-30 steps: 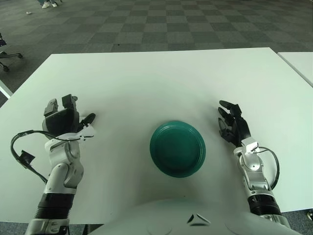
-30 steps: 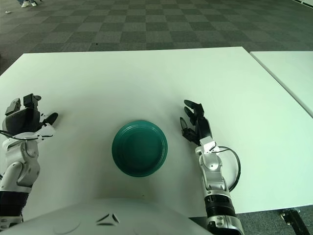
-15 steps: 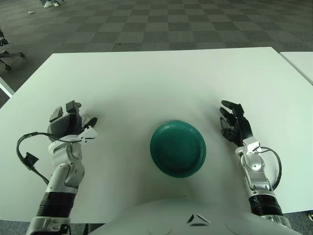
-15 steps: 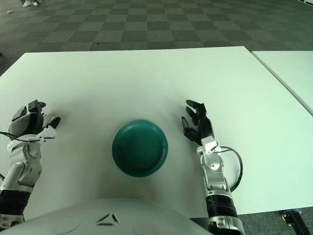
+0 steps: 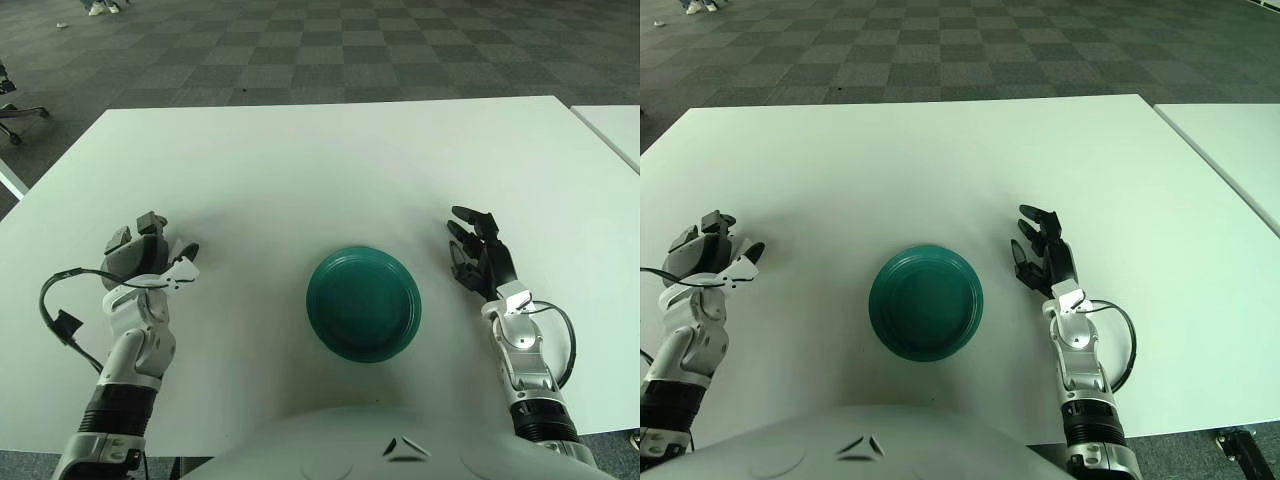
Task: Put the charger into the plate.
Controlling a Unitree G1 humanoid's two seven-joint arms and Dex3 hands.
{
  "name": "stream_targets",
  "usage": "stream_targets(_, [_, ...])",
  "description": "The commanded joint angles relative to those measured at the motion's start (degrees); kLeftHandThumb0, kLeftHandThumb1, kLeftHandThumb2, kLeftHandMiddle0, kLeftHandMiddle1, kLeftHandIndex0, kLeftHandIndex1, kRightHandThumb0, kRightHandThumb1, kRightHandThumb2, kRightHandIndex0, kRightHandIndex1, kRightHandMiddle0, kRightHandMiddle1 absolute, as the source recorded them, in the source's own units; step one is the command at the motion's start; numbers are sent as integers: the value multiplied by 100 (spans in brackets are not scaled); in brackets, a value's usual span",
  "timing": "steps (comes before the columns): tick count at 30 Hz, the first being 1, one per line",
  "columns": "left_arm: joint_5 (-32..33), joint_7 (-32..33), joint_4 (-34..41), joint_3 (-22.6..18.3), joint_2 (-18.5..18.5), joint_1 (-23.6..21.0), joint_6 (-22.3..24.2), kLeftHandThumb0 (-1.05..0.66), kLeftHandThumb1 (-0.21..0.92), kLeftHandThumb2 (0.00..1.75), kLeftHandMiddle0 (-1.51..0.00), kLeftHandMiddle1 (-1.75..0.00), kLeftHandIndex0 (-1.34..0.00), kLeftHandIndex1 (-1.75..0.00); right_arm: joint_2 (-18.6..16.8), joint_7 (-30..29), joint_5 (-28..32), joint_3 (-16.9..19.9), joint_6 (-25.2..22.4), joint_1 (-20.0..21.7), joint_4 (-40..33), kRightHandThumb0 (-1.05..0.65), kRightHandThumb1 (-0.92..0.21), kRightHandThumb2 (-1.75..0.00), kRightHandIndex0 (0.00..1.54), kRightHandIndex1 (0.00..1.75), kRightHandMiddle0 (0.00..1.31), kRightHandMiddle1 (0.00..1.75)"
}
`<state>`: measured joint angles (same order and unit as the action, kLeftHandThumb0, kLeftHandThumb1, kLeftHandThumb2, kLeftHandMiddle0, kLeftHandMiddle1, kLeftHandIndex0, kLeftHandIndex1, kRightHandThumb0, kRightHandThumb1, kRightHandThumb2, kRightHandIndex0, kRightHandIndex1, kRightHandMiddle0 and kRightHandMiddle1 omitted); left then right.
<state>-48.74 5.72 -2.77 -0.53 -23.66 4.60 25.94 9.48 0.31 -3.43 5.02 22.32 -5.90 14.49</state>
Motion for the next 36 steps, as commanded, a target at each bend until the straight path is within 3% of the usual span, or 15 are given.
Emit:
stream_targets(1, [8, 203, -123, -23, -31, -153, 144, -105, 92, 84, -28, -2, 0, -109, 30, 54, 44, 38, -238, -158, 238, -67, -92, -63, 44, 9, 0, 92])
stream_targets(10, [165, 521, -390, -42, 35, -274, 308, -105, 92, 80, -30, -4, 0, -113, 55, 91, 68, 72, -232, -125, 277, -67, -92, -63, 44, 9, 0, 92])
stream_targets(36, [746, 624, -2022, 258, -77, -870, 135, -105, 92, 80, -32, -5, 0, -108, 154, 227, 157, 201, -210, 1, 438, -67, -92, -63, 44, 10, 0, 92])
